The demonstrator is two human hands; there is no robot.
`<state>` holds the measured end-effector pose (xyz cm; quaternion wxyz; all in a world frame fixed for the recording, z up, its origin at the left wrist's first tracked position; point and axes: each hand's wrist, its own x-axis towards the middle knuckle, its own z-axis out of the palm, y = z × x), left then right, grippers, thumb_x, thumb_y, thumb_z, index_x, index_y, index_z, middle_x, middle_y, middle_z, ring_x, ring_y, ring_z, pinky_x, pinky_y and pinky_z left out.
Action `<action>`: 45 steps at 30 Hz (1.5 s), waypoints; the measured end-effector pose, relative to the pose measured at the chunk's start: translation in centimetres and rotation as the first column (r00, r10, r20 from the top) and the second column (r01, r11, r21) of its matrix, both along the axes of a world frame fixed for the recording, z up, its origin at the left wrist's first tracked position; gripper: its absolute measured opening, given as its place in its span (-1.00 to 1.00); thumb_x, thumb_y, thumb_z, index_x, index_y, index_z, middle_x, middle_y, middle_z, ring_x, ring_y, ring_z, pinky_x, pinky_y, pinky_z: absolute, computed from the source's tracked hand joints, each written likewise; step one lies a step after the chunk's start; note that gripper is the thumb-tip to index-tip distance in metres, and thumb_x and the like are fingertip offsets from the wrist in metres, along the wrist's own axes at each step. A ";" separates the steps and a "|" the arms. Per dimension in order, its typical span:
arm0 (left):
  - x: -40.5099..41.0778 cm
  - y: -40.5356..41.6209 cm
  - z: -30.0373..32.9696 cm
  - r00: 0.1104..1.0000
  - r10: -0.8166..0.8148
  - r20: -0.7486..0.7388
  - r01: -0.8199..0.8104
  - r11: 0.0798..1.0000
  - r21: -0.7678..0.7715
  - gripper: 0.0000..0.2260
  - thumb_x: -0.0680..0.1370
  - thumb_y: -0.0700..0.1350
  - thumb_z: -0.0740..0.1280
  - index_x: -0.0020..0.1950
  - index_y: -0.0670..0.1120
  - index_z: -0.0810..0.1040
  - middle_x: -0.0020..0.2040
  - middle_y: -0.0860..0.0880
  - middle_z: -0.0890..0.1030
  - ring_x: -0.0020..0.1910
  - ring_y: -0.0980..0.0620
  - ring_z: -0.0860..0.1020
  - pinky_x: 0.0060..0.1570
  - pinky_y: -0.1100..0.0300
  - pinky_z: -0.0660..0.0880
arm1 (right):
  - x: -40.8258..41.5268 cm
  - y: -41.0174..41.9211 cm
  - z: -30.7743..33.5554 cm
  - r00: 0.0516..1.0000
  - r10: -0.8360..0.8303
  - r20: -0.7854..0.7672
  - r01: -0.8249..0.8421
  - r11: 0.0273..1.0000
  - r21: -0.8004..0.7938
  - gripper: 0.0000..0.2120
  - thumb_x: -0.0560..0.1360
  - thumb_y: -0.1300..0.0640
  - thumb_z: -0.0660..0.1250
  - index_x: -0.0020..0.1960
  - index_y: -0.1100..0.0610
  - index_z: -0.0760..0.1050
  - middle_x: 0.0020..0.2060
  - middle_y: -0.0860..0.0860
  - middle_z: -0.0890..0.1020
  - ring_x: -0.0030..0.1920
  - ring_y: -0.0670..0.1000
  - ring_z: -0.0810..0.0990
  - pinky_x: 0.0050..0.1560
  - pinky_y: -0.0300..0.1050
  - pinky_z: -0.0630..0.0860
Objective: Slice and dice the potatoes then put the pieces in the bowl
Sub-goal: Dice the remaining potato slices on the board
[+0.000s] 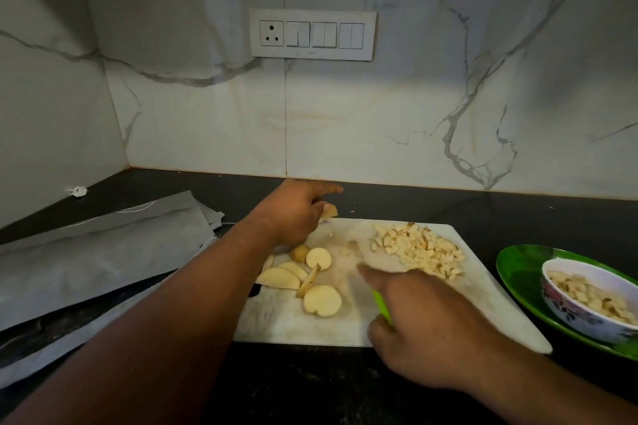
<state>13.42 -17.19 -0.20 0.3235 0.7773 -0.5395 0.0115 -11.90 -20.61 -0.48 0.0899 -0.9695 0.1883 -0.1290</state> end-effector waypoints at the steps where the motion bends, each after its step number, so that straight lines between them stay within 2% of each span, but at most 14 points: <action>1: 0.0 0.1 -0.1 1.000 0.008 -0.018 -0.008 0.999 -0.033 -0.65 0.70 -0.10 0.29 0.48 0.15 0.52 0.00 0.13 0.57 -0.06 0.14 0.57 -0.09 0.38 0.41 | 0.2 0.7 -0.1 0.998 0.057 -0.022 -0.056 0.998 0.015 -0.32 0.50 -0.06 0.20 0.57 -0.17 0.05 -0.02 -0.06 0.58 -0.07 -0.04 0.52 -0.02 -0.09 0.56; 5: 0.1 0.2 -0.4 0.999 0.011 -0.040 -0.014 0.997 -0.079 -0.67 0.68 -0.09 0.35 0.44 0.13 0.57 -0.06 0.10 0.65 -0.07 0.09 0.62 0.09 0.13 0.61 | 0.6 1.7 -0.8 0.987 0.160 0.011 -0.160 0.987 0.010 -0.29 0.52 -0.08 0.17 0.58 -0.23 -0.08 0.02 -0.01 0.58 -0.02 -0.01 0.52 -0.11 -0.10 0.49; 9: -0.1 0.1 -0.3 0.999 -0.009 -0.037 0.006 0.995 -0.097 -0.68 0.66 -0.09 0.38 0.41 0.11 0.60 -0.10 0.10 0.65 -0.09 0.10 0.62 0.12 0.10 0.61 | 0.5 0.2 -0.9 0.993 0.093 0.072 -0.094 0.996 0.006 -0.29 0.50 -0.05 0.19 0.59 -0.19 -0.01 -0.21 -0.14 0.47 -0.25 -0.14 0.43 -0.30 -0.24 0.37; 10: -0.1 0.1 -0.4 0.999 -0.010 -0.032 0.007 0.996 -0.089 -0.68 0.66 -0.09 0.38 0.41 0.12 0.60 -0.09 0.12 0.64 -0.09 0.12 0.62 0.13 0.10 0.61 | 0.5 -0.2 -0.9 0.994 0.071 0.083 -0.071 0.997 0.008 -0.29 0.50 -0.05 0.19 0.59 -0.17 0.02 -0.19 -0.15 0.50 -0.25 -0.14 0.44 -0.27 -0.23 0.40; 12: -0.2 0.1 -0.5 1.000 -0.011 -0.020 0.009 0.997 -0.076 -0.68 0.65 -0.07 0.39 0.40 0.14 0.60 -0.06 0.15 0.64 -0.06 0.15 0.61 0.14 0.10 0.61 | 0.5 -0.7 -0.9 0.995 0.014 0.098 -0.017 1.000 0.024 -0.31 0.50 -0.05 0.21 0.59 -0.13 0.08 0.08 -0.12 0.59 -0.05 -0.11 0.55 -0.08 -0.19 0.52; 14: -0.4 0.1 -0.5 1.000 -0.013 -0.011 0.012 0.998 -0.066 -0.68 0.65 -0.06 0.39 0.40 0.15 0.60 -0.04 0.17 0.64 -0.04 0.16 0.62 0.14 0.10 0.61 | 0.4 -1.5 -0.8 0.995 -0.074 0.073 0.072 0.997 0.027 -0.36 0.51 -0.06 0.23 0.57 -0.11 0.17 0.27 -0.08 0.56 0.12 -0.06 0.57 0.05 -0.17 0.54; 18: -1.2 0.1 0.0 1.000 -0.025 -0.001 0.025 0.998 -0.052 -0.70 0.65 -0.05 0.40 0.38 0.12 0.62 0.00 0.14 0.66 -0.01 0.17 0.62 0.17 0.11 0.60 | 0.3 -2.7 -0.8 0.984 -0.163 0.073 0.163 0.987 0.004 -0.48 0.47 -0.07 0.23 0.42 -0.09 0.38 0.05 -0.08 0.62 -0.07 -0.05 0.54 -0.06 -0.13 0.57; 24: -2.7 -0.2 0.3 0.997 -0.068 0.042 0.068 0.998 0.007 -0.74 0.61 -0.03 0.46 0.31 0.13 0.66 0.09 0.13 0.71 0.03 0.22 0.63 0.19 0.15 0.59 | 0.9 -1.8 -1.2 0.994 -0.063 0.090 0.063 0.998 0.006 -0.30 0.49 -0.08 0.22 0.59 -0.13 0.10 0.18 -0.05 0.59 -0.04 -0.07 0.53 -0.11 -0.18 0.48; 27: -3.2 -0.4 0.3 0.995 -0.084 0.047 0.082 0.995 0.050 -0.70 0.60 -0.02 0.47 0.33 0.14 0.65 0.15 0.13 0.71 0.08 0.21 0.62 0.22 0.16 0.58 | 0.8 -2.5 -1.1 0.991 -0.116 0.061 0.115 0.993 0.021 -0.36 0.48 -0.08 0.24 0.55 -0.11 0.21 0.22 -0.06 0.58 0.11 -0.03 0.57 0.01 -0.13 0.55; 30: -3.6 -0.6 0.3 0.993 -0.114 0.023 0.110 0.986 0.126 -0.67 0.59 -0.04 0.48 0.36 0.14 0.63 0.10 0.14 0.70 0.05 0.20 0.62 0.20 0.17 0.58 | 0.5 -3.9 -1.2 0.983 -0.169 0.069 0.169 0.986 0.008 -0.47 0.46 -0.10 0.26 0.43 -0.08 0.38 0.06 -0.08 0.63 0.01 -0.03 0.59 -0.02 -0.11 0.58; 34: -3.6 -0.6 0.0 0.989 -0.146 -0.010 0.145 0.961 0.236 -0.65 0.55 -0.02 0.53 0.33 0.16 0.64 0.14 0.16 0.67 0.11 0.21 0.60 0.23 0.19 0.56 | 0.7 -4.0 -1.2 0.986 -0.143 0.092 0.141 0.990 0.021 -0.37 0.44 -0.11 0.24 0.51 -0.11 0.27 0.08 -0.09 0.63 -0.01 -0.06 0.59 -0.02 -0.11 0.59; 37: -3.1 -0.1 0.0 0.982 -0.166 -0.090 0.180 0.966 0.187 -0.69 0.53 -0.04 0.55 0.25 0.17 0.67 0.13 0.18 0.68 0.12 0.25 0.61 0.22 0.23 0.56 | 1.0 -3.4 -1.2 0.992 -0.095 0.082 0.093 0.995 0.026 -0.34 0.46 -0.09 0.24 0.55 -0.15 0.21 0.12 -0.10 0.63 -0.04 -0.10 0.59 -0.06 -0.13 0.59; 42: -2.1 0.1 -0.3 0.992 -0.124 -0.038 0.129 0.969 0.209 -0.71 0.54 0.03 0.53 0.26 0.16 0.67 0.27 0.23 0.62 0.23 0.28 0.50 0.32 0.22 0.39 | 0.6 -3.8 -0.9 0.985 -0.164 0.057 0.163 0.986 0.021 -0.48 0.46 -0.10 0.25 0.41 -0.08 0.42 0.07 -0.10 0.62 0.02 -0.04 0.58 0.00 -0.13 0.57; 45: -1.5 -0.1 -0.7 0.989 -0.133 -0.062 0.144 0.962 0.231 -0.70 0.54 0.05 0.53 0.27 0.15 0.67 0.22 0.19 0.67 0.19 0.27 0.57 0.28 0.24 0.47 | 0.4 -3.9 -0.5 0.981 -0.184 0.058 0.184 0.983 0.008 -0.53 0.47 -0.11 0.26 0.36 -0.06 0.45 0.04 -0.08 0.63 0.02 -0.02 0.58 0.00 -0.12 0.57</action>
